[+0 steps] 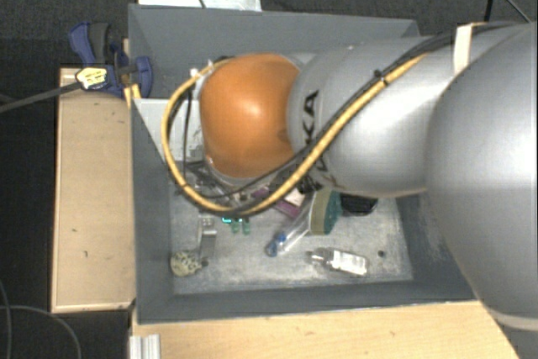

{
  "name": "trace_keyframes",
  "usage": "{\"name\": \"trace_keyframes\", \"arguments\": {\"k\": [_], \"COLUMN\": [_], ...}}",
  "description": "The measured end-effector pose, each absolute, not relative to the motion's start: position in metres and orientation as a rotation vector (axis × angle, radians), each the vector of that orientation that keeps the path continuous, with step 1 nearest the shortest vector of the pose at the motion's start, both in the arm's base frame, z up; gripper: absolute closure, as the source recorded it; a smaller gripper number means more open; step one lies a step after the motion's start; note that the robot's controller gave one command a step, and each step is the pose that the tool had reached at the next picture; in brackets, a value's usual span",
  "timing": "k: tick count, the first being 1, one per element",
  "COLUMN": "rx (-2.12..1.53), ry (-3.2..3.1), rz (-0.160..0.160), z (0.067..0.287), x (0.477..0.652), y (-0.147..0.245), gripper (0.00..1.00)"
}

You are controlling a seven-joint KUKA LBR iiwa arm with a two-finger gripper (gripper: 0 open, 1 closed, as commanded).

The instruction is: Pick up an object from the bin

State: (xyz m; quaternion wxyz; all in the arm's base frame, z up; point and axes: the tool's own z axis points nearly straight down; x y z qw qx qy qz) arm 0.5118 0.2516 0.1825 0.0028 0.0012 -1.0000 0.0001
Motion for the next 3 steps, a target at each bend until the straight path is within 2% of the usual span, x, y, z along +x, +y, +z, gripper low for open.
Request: {"name": "trace_keyframes", "arguments": {"k": [1,2,3], "rx": [0.445,0.431,0.377], "ry": [-3.114,-3.115,-3.13], "rz": [-0.002,-0.003,-0.006], "z": [0.069,0.071,0.229], "x": [0.486,0.486,0.508], "y": [0.246,0.246,0.246], "gripper": [0.0,1.0,1.0]}}
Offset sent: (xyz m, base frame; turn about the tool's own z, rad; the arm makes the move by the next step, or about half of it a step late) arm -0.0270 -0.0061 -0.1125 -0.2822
